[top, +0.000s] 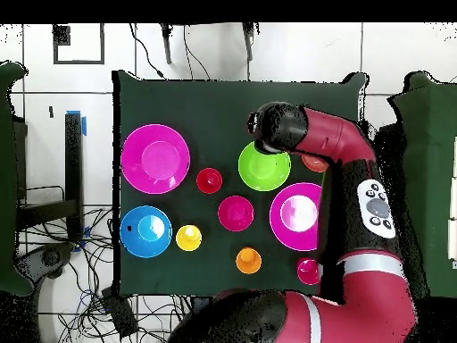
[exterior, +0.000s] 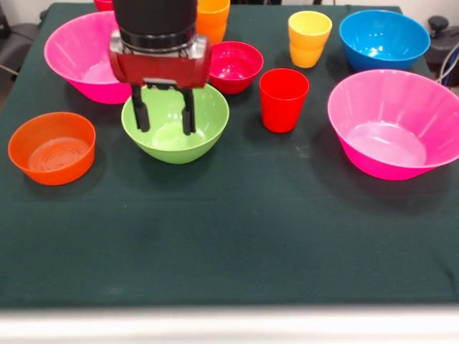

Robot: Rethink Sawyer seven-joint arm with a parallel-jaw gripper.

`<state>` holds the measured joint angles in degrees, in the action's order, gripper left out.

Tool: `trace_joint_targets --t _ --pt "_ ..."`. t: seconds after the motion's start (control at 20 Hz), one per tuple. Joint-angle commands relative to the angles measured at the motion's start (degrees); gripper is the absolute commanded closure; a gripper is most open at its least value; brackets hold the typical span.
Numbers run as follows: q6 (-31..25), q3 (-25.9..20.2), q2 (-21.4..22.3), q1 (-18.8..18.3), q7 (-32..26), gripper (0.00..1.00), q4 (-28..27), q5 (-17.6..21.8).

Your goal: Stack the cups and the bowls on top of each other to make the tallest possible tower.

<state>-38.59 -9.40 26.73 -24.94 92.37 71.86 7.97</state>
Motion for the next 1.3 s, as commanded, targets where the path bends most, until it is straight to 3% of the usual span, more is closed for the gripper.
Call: trace_joint_targets --t 0.05,0.8,1.3 --pt "-2.39 -6.60 -3.51 0.77 -7.18 0.00 -1.63 3.44" --pt "-0.26 -4.59 -4.19 2.81 -2.00 0.00 -1.11 3.37" --pt "1.24 2.66 -5.97 3.03 5.04 0.00 2.32 4.41"
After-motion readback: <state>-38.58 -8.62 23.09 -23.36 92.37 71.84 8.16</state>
